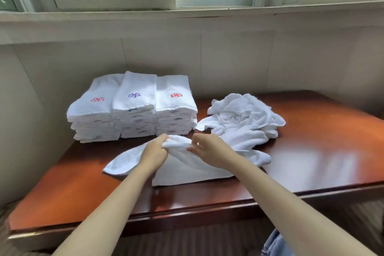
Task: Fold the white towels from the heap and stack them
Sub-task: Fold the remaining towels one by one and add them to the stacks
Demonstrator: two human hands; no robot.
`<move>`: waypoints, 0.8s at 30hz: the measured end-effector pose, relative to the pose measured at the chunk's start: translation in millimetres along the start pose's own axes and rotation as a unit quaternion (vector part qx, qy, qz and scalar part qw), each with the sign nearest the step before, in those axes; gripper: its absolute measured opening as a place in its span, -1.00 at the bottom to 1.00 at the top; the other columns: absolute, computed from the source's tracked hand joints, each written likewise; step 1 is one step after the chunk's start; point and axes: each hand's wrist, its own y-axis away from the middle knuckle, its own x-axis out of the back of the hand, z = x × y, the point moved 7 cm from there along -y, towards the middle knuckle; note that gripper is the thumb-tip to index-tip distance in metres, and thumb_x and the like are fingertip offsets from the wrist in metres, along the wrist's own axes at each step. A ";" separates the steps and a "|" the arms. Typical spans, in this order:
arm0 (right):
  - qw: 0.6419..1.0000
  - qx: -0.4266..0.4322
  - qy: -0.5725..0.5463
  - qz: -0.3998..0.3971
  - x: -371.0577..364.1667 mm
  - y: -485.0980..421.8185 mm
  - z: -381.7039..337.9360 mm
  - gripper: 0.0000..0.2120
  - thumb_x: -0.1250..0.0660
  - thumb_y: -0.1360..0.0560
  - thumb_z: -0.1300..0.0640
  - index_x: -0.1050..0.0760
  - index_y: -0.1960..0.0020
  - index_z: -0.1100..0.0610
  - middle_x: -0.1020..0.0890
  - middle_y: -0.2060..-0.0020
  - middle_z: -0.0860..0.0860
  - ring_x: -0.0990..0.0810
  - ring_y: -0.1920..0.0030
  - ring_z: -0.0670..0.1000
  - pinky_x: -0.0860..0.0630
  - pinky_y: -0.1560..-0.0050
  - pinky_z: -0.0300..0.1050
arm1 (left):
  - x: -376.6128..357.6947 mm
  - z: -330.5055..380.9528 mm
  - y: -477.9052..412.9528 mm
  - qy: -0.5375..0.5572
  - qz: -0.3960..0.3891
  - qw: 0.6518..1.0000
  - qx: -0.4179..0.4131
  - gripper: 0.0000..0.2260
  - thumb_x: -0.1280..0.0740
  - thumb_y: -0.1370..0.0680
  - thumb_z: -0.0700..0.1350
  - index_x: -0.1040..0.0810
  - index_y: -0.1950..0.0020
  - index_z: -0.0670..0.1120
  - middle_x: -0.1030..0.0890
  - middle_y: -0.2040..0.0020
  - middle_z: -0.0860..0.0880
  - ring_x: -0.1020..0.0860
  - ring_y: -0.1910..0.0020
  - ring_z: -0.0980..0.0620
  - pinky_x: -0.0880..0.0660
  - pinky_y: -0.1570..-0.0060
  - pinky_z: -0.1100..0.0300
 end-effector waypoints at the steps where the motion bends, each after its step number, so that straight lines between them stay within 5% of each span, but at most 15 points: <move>1: 0.999 -0.008 -0.036 -0.010 -2.0 1.5 0.3 -0.79 -0.35 -0.51 -0.02 -0.35 0.09 0.04 -0.48 0.22 -0.01 -0.42 0.16 0.05 -0.31 0.24 -0.10 | 12.1 -0.9 -1.6 0.001 0.022 1.000 0.002 -0.79 -0.12 -0.43 -0.19 -0.46 0.15 0.09 -0.61 0.12 0.01 -0.52 0.11 -0.09 -0.37 0.23 0.12; 3: 0.995 -0.029 -0.080 -0.057 -9.9 3.3 5.3 -0.65 -0.45 -0.41 0.00 -0.39 -0.07 0.08 -0.50 0.13 -0.04 -0.45 0.09 0.01 -0.35 0.17 -0.15 | 26.9 0.6 -1.5 -0.020 0.034 0.999 0.005 -0.80 -0.06 -0.32 -0.10 -0.42 0.18 0.11 -0.60 0.17 0.00 -0.51 0.16 -0.12 -0.35 0.27 0.12; 6: 0.985 -0.072 0.065 -0.144 -31.1 2.4 25.7 -0.59 -0.41 -0.41 0.03 -0.41 -0.21 0.09 -0.53 -0.07 0.02 -0.50 -0.09 0.07 -0.40 0.05 -0.11 | 31.9 -1.6 -0.7 0.025 0.038 0.999 0.022 -0.76 -0.03 -0.29 -0.09 -0.44 0.21 0.11 -0.61 0.16 0.02 -0.51 0.14 -0.08 -0.38 0.27 0.13; 8: 0.972 -0.102 0.189 -0.098 -28.6 0.3 43.3 -0.77 -0.27 -0.48 0.11 -0.48 -0.12 0.13 -0.50 -0.12 0.10 -0.48 -0.15 0.15 -0.37 0.02 -0.09 | 34.0 -9.6 -0.9 0.041 0.061 0.996 0.042 -0.80 -0.07 -0.38 -0.13 -0.45 0.21 0.10 -0.61 0.13 -0.01 -0.50 0.10 -0.09 -0.34 0.26 0.13; 12: 0.940 -0.143 0.307 0.043 0.8 3.9 84.4 -0.82 -0.16 -0.49 0.16 -0.49 -0.03 0.12 -0.54 -0.09 0.12 -0.46 -0.12 0.16 -0.35 -0.05 -0.03 | 51.2 -43.3 4.5 0.061 0.187 0.973 0.122 -0.75 -0.09 -0.47 -0.32 -0.48 0.05 -0.06 -0.60 0.05 -0.15 -0.48 0.09 -0.17 -0.33 0.18 0.10; 18: 0.969 -0.169 0.099 0.149 44.0 -12.0 94.9 -0.84 -0.09 -0.57 0.12 -0.40 0.04 0.16 -0.62 0.10 0.16 -0.56 0.09 0.20 -0.34 0.20 -0.05 | 95.3 -12.3 -17.7 0.036 0.285 0.953 0.095 -0.76 -0.09 -0.50 -0.34 -0.44 -0.08 -0.16 -0.56 0.03 -0.26 -0.50 0.06 -0.25 -0.36 0.17 0.06; 21: 0.959 -0.142 -0.054 0.237 98.0 -41.2 64.2 -0.78 -0.13 -0.57 0.15 -0.31 0.25 0.12 -0.50 0.35 0.07 -0.43 0.28 0.08 -0.26 0.28 -0.10 | 139.1 23.9 -39.9 0.091 0.340 0.935 0.043 -0.81 -0.06 -0.52 -0.30 -0.41 0.02 -0.09 -0.53 0.10 -0.10 -0.44 0.13 -0.09 -0.29 0.21 0.15; 24: 0.917 -0.111 -0.303 0.233 126.2 -66.0 27.9 -0.67 -0.17 -0.58 0.12 -0.33 0.36 0.05 -0.40 0.45 -0.08 -0.36 0.43 -0.09 -0.29 0.42 -0.19 | 177.2 47.5 -54.9 0.159 0.372 0.914 -0.005 -0.84 -0.06 -0.52 -0.27 -0.37 0.08 -0.05 -0.42 0.26 0.12 -0.37 0.17 0.02 -0.29 0.32 0.34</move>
